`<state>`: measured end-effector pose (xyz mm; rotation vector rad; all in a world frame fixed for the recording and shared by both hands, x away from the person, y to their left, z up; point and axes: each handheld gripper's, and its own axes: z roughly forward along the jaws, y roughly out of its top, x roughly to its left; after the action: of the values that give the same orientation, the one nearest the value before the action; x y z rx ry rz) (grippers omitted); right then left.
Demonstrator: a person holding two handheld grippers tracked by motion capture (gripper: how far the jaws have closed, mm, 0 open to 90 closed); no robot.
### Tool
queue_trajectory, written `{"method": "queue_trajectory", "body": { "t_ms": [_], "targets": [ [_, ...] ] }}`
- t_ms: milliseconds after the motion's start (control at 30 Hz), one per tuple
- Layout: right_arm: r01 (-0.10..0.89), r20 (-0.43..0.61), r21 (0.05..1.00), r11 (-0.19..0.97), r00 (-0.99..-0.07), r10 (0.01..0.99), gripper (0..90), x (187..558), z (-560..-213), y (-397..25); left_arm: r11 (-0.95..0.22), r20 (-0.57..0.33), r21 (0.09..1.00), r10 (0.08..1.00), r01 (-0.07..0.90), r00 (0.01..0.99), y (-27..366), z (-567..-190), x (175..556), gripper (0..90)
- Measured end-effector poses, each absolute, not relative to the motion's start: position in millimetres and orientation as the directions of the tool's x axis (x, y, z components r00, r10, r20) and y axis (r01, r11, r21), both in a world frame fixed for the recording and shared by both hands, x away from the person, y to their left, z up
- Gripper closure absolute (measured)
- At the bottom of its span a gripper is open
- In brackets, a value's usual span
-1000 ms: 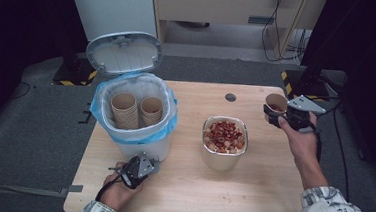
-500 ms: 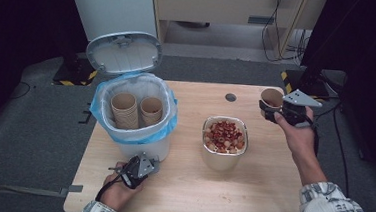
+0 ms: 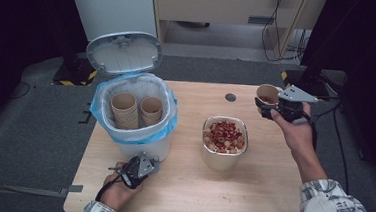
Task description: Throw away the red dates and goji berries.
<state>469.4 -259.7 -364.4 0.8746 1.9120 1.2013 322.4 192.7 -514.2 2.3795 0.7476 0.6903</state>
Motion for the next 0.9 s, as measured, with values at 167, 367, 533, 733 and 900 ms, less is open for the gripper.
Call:
{"method": "queue_trajectory", "body": {
  "t_ms": [167, 367, 533, 733, 900],
  "targets": [
    [0.168, -0.202, 0.928, 0.333, -0.524, 0.828, 31.3, 469.0, -361.6, -255.2, -0.695, 0.301, 0.626, 0.633, 0.352, 0.714, 192.7, -514.2, 322.4, 89.7],
    [0.148, -0.220, 0.924, 0.353, -0.549, 0.806, 31.3, 466.5, -359.5, -248.0, -0.696, 0.302, 0.626, 0.632, 0.352, 0.713, 192.6, -514.2, 322.3, 89.7],
    [0.129, -0.240, 0.919, 0.373, -0.568, 0.788, 31.2, 463.9, -355.1, -238.2, -0.695, 0.300, 0.627, 0.633, 0.353, 0.714, 192.7, -514.2, 322.4, 89.7],
    [0.120, -0.255, 0.914, 0.387, -0.573, 0.779, 31.2, 462.9, -353.8, -234.3, -0.696, 0.301, 0.626, 0.633, 0.352, 0.713, 192.6, -514.2, 322.3, 89.8],
    [0.084, -0.298, 0.901, 0.425, -0.593, 0.748, 31.1, 459.3, -355.9, -230.5, -0.695, 0.300, 0.627, 0.633, 0.353, 0.713, 192.7, -514.2, 322.4, 89.7]
  ]
}}
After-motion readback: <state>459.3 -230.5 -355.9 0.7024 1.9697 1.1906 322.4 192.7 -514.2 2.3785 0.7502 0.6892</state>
